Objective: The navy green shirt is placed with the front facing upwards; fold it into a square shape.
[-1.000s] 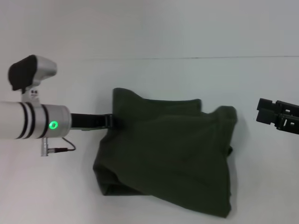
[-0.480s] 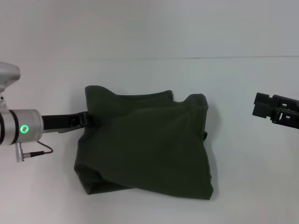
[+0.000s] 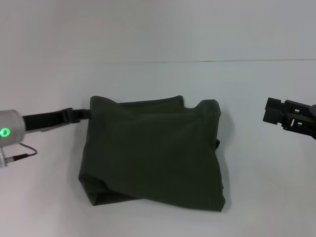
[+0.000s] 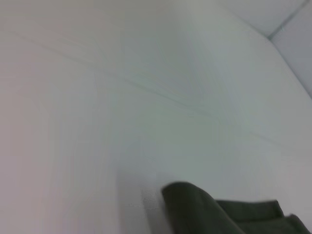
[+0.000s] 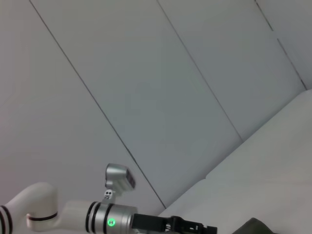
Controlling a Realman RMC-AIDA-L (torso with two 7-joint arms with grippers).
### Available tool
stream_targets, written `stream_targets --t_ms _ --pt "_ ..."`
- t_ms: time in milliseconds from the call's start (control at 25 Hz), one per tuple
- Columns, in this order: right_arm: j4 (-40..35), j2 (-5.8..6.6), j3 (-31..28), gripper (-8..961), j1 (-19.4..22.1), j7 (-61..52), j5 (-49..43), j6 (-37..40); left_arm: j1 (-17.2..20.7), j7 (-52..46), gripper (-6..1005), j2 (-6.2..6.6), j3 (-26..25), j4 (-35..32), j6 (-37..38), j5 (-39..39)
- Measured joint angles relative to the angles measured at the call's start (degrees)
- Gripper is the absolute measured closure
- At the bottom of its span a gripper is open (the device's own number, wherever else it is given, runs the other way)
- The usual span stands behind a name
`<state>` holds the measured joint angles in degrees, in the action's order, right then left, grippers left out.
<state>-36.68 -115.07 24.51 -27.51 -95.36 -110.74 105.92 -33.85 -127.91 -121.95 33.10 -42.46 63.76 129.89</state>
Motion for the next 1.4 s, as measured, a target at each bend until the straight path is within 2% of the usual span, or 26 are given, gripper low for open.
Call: stream_targets --t_ms 160,320,560,760,880,1000,1040,1400 --pt "0.6 -0.29 -0.3 179 -0.1 1.1 0.3 -1.2 2.4 1.6 659 -0.5 -1.3 -4.0 0.4 -1.0" --pt "1.2 -1.75 -0.7 179 -0.5 5.5 1.3 -1.9 5.3 11.8 497 -1.58 -3.1 -6.1 4.6 -7.2" --pt "1.8 -4.31 -0.6 179 -1.1 16.6 2.3 -4.0 9.7 31.1 259 -2.04 -11.2 -5.4 21.0 -22.0" --pt "6.4 -4.45 0.2 179 -0.9 25.4 1.5 -6.3 12.9 39.8 175 -2.07 -12.6 -6.6 33.5 -22.5" --pt "8.4 -4.52 1.0 179 0.0 30.5 0.4 -6.8 15.2 44.0 172 -2.3 -12.6 -6.9 37.1 -21.3" --pt "10.9 -4.63 2.3 179 1.5 36.3 -1.1 -7.8 17.1 49.1 169 -2.57 -12.8 -6.4 38.3 -18.2" --pt "11.7 -4.64 2.6 179 1.9 37.9 -1.6 -8.3 17.8 52.2 168 -2.73 -13.2 -5.2 38.0 -14.5" --pt "16.8 -4.69 2.9 179 5.3 44.8 -3.0 -16.2 18.2 63.5 165 -2.76 -15.3 1.7 37.6 -5.5"
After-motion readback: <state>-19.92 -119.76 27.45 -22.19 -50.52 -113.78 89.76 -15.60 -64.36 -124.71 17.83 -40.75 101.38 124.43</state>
